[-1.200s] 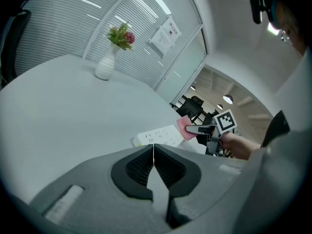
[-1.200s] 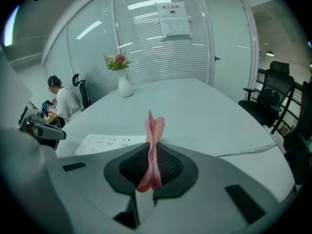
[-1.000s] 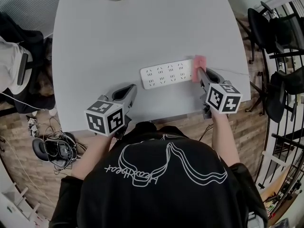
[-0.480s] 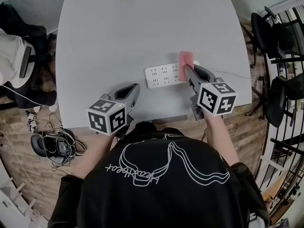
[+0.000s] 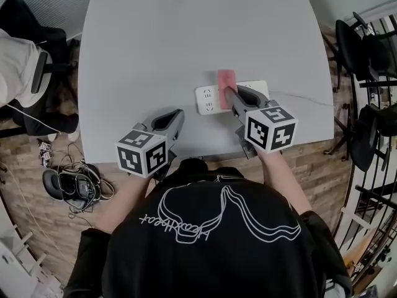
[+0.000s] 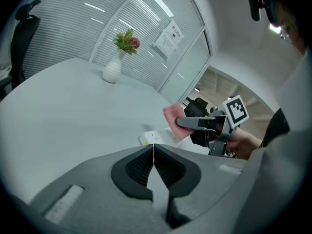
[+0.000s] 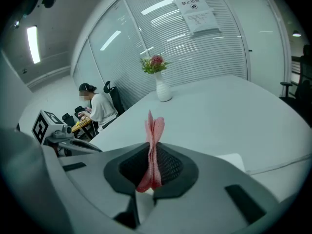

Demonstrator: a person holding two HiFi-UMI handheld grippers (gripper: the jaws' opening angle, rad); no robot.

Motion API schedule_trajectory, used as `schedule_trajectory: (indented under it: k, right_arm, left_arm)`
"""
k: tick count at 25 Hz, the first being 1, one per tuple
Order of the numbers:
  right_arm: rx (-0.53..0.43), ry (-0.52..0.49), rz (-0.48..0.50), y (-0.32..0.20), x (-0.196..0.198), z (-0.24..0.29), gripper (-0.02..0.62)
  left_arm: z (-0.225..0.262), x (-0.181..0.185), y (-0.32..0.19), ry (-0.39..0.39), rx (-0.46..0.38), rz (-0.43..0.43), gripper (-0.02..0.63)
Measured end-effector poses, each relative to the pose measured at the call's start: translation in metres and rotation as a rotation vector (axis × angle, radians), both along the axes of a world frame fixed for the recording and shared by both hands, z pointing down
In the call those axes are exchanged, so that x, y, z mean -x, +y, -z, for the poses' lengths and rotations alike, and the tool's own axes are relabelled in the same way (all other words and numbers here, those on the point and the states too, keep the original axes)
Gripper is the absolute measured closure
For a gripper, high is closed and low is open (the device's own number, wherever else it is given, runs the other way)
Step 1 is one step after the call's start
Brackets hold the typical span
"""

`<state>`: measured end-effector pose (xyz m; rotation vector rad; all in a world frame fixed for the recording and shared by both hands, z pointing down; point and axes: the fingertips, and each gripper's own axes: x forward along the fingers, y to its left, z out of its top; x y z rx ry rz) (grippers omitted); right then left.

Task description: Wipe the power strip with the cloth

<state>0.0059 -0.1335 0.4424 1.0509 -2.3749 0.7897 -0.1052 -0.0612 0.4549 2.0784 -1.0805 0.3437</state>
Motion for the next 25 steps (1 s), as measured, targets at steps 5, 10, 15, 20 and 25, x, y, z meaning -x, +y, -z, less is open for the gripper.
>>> schedule_trajectory:
  k: [5,10,15,20,25]
  right_arm:
    - [0.02,0.003,0.063,0.012,0.024,-0.012,0.555]
    - [0.039,0.011,0.117,0.024,0.043,-0.023,0.555]
    - [0.035,0.042,0.147,0.03,0.053,-0.034,0.555]
    - [0.037,0.044,0.146,0.031,0.057,-0.04,0.555]
    - [0.036,0.061,0.153,0.03,0.056,-0.045,0.555]
  left_arm:
    - [-0.002,0.006,-0.001,-0.007,0.003,0.017,0.591]
    - [-0.002,0.012,-0.001,-0.014,0.004,0.036,0.591]
    - [-0.002,0.019,0.001,-0.023,0.006,0.047,0.591]
    - [-0.005,0.022,0.001,-0.022,0.012,0.055,0.591]
    - [-0.005,0.019,0.001,-0.022,0.015,0.051,0.591]
